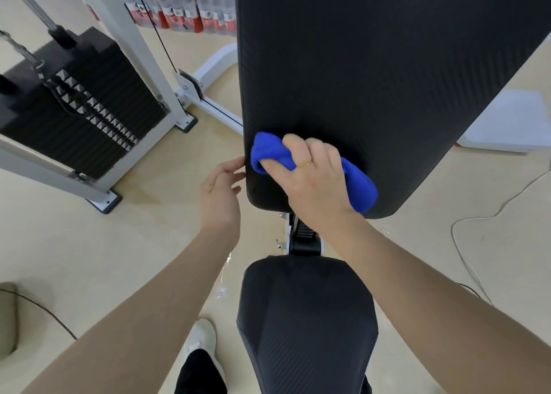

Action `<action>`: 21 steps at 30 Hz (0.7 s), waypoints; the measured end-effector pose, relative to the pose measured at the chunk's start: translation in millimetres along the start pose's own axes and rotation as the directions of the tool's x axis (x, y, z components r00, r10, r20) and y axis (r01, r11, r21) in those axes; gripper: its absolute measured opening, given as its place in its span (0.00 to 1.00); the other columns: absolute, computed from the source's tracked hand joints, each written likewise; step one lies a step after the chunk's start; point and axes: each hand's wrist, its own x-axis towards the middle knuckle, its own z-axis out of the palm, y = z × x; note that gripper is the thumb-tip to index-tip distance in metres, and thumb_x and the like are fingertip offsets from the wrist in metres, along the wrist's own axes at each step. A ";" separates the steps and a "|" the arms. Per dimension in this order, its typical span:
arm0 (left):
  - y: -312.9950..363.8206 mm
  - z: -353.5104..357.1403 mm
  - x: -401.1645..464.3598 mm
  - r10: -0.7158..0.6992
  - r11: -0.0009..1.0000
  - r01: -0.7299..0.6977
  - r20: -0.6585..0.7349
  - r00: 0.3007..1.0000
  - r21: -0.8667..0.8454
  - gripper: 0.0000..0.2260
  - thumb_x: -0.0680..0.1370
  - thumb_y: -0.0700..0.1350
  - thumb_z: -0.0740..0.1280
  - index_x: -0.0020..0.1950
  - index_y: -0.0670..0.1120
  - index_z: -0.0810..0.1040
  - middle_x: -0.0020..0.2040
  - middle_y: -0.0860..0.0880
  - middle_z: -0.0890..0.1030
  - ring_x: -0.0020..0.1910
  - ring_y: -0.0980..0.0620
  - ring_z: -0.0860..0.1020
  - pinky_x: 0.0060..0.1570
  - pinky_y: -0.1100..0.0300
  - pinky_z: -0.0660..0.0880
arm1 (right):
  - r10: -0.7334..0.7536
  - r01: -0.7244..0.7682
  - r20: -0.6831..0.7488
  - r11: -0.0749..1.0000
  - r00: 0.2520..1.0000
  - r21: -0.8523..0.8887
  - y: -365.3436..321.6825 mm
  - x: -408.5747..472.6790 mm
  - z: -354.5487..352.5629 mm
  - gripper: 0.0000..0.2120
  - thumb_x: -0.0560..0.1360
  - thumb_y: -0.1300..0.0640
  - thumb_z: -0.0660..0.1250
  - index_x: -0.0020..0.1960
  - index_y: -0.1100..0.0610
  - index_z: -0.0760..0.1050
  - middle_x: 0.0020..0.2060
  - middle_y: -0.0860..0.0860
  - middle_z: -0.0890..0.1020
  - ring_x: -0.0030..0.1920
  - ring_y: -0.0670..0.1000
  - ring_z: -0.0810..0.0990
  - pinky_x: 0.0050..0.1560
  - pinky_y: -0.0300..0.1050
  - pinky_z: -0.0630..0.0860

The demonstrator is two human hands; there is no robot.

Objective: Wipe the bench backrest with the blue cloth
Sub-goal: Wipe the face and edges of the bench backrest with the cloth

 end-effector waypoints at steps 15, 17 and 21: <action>-15.5 -33.3 5.9 -0.310 0.943 0.301 -0.049 0.949 -0.146 0.08 0.77 0.47 0.60 0.48 0.53 0.80 0.62 0.52 0.77 0.65 0.55 0.70 0.68 0.57 0.61 | -0.269 0.346 0.361 0.923 0.893 -0.169 -41.2 -4.4 13.7 0.22 0.68 0.66 0.47 0.45 0.51 0.77 0.55 0.52 0.77 0.48 0.56 0.70 0.50 0.49 0.64; -16.2 -32.3 8.4 -0.264 0.960 0.258 -0.047 0.963 -0.110 0.10 0.77 0.46 0.58 0.50 0.52 0.79 0.60 0.53 0.78 0.64 0.56 0.71 0.69 0.55 0.62 | -0.191 0.250 0.286 0.950 0.939 -0.188 -37.9 -1.8 12.0 0.21 0.71 0.66 0.45 0.44 0.53 0.75 0.54 0.54 0.77 0.46 0.57 0.67 0.49 0.50 0.63; -21.5 -34.9 16.0 -0.218 0.976 0.216 -0.090 0.972 -0.032 0.12 0.76 0.45 0.58 0.52 0.51 0.80 0.61 0.52 0.77 0.64 0.54 0.70 0.65 0.55 0.64 | -0.226 0.298 0.358 0.941 0.906 -0.160 -38.7 -28.6 27.1 0.18 0.73 0.64 0.49 0.48 0.52 0.76 0.56 0.55 0.74 0.46 0.57 0.70 0.49 0.50 0.66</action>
